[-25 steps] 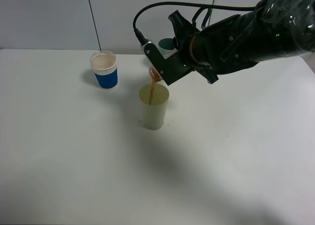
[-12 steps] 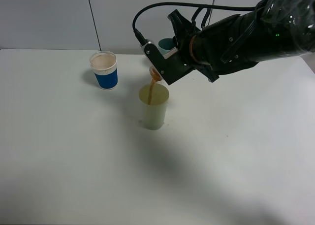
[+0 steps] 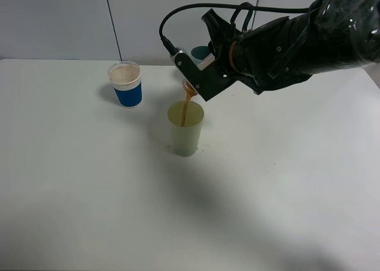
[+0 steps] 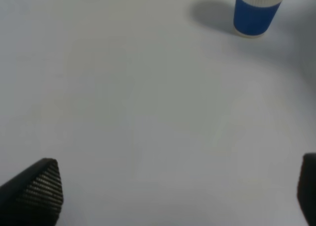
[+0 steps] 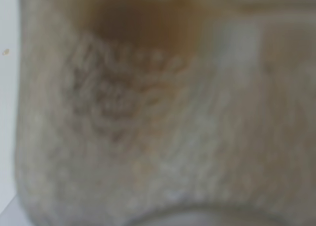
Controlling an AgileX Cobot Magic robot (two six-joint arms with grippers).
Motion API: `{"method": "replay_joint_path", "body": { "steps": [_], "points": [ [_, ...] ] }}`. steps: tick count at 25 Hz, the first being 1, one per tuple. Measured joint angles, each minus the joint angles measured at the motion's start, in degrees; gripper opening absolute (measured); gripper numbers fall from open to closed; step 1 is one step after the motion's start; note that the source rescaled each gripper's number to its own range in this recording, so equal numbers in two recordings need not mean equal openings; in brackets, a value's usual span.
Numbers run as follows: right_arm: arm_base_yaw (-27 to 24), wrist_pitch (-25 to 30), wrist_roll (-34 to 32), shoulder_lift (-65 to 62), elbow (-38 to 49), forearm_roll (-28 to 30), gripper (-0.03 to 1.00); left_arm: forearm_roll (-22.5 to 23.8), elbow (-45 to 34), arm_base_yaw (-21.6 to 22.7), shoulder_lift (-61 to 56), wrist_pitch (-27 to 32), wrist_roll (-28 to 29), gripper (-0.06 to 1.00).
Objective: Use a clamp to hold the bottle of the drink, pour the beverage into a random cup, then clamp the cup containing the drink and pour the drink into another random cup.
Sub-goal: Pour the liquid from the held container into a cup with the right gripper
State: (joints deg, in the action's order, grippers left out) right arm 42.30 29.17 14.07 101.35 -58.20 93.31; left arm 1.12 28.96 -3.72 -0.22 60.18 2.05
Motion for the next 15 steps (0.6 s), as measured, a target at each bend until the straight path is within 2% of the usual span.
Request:
{"method": "replay_joint_path", "body": {
  "steps": [15],
  "points": [
    [0.0,-1.15,0.0,0.0,0.0,5.22,0.0,0.0,0.0,0.0,0.0,0.0,0.0,1.0]
  ]
}}
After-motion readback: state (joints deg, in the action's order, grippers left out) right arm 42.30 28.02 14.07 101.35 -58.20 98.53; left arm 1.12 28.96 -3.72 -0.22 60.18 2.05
